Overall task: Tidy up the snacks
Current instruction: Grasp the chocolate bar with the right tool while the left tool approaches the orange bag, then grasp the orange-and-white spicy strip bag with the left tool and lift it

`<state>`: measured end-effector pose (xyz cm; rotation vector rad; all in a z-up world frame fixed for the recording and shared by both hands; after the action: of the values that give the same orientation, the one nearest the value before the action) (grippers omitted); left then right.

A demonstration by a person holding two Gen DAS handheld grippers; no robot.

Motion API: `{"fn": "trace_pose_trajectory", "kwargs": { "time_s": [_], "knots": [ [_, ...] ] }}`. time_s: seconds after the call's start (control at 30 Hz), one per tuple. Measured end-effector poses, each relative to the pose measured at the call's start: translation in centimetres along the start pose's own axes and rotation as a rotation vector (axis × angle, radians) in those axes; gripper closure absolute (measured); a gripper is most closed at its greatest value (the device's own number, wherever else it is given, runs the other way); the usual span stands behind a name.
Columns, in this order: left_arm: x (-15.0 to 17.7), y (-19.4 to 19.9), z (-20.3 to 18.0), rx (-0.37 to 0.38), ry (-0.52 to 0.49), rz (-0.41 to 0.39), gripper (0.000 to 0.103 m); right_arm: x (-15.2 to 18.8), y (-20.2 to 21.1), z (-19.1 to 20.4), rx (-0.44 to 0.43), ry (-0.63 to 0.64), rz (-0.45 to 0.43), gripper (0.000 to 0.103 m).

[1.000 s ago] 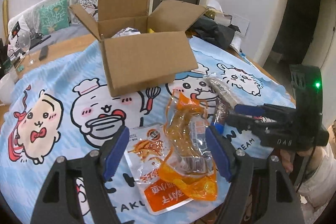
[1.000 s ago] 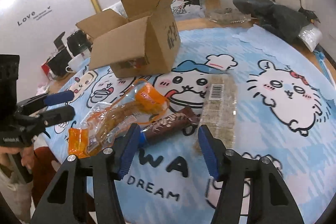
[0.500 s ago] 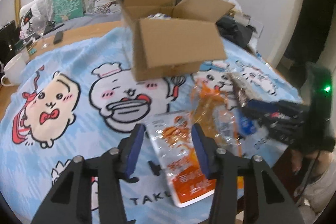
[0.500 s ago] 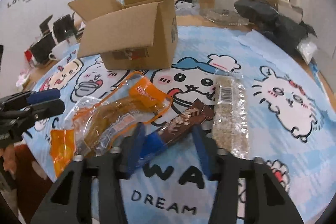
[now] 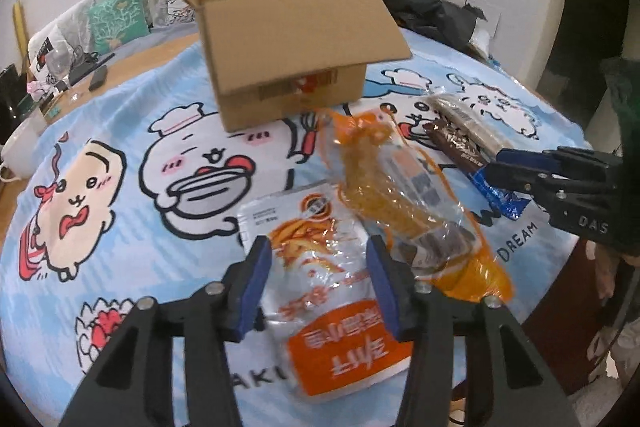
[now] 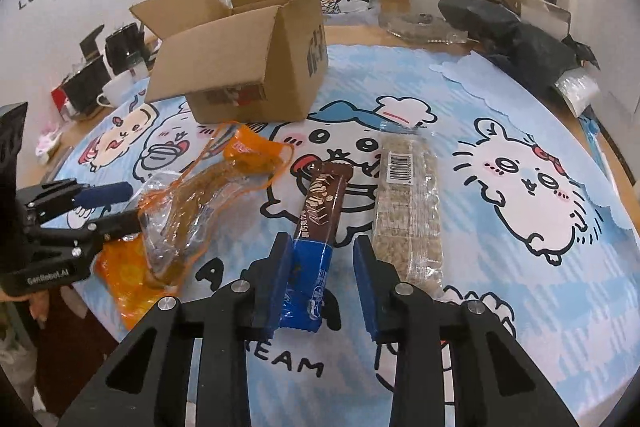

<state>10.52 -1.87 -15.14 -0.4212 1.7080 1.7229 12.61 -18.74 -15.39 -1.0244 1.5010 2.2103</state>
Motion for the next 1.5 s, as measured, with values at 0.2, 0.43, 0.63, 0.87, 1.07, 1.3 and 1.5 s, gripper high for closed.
{"fn": "trace_pose_trajectory", "kwargs": {
  "time_s": [0.2,0.43,0.63,0.87,1.07,1.3,1.5],
  "knots": [
    [0.6,0.5,-0.9,-0.046,0.03,0.019,0.034,0.2,0.2,-0.1,0.008,0.014,0.0,0.071],
    [1.6,0.7,-0.3,-0.116,0.068,0.003,0.031,0.1,-0.8,0.4,0.004,0.035,0.004,0.07],
    [1.6,0.2,2.2,-0.096,0.103,-0.008,0.035,0.2,-1.3,0.8,0.063,0.09,0.006,0.089],
    [1.7,0.4,3.7,-0.037,0.132,-0.037,0.036,0.3,-0.9,-0.3,0.056,0.059,0.0,0.089],
    [2.3,0.9,4.0,-0.082,0.159,-0.021,0.029,0.3,-0.8,-0.4,0.058,0.062,0.0,0.089],
    [2.7,0.8,3.7,-0.143,0.136,-0.021,0.024,0.1,-1.2,-0.1,0.063,0.073,-0.006,0.088],
    [2.5,0.6,4.3,-0.141,0.163,-0.035,0.029,-0.2,-1.7,0.1,0.08,0.103,-0.02,0.086]
  ]
}}
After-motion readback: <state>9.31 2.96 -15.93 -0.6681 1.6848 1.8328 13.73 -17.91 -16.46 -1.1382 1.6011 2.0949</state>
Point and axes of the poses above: each gripper's, at about its wrist camera, not at the fingertips, and y roughly against the way its jaws point, z to its left, x to its underside, the point moved 5 cm from there along -y, roughly the way its jaws point, and after that the axes turned 9 degrees about -x, right-handed, at the moved point
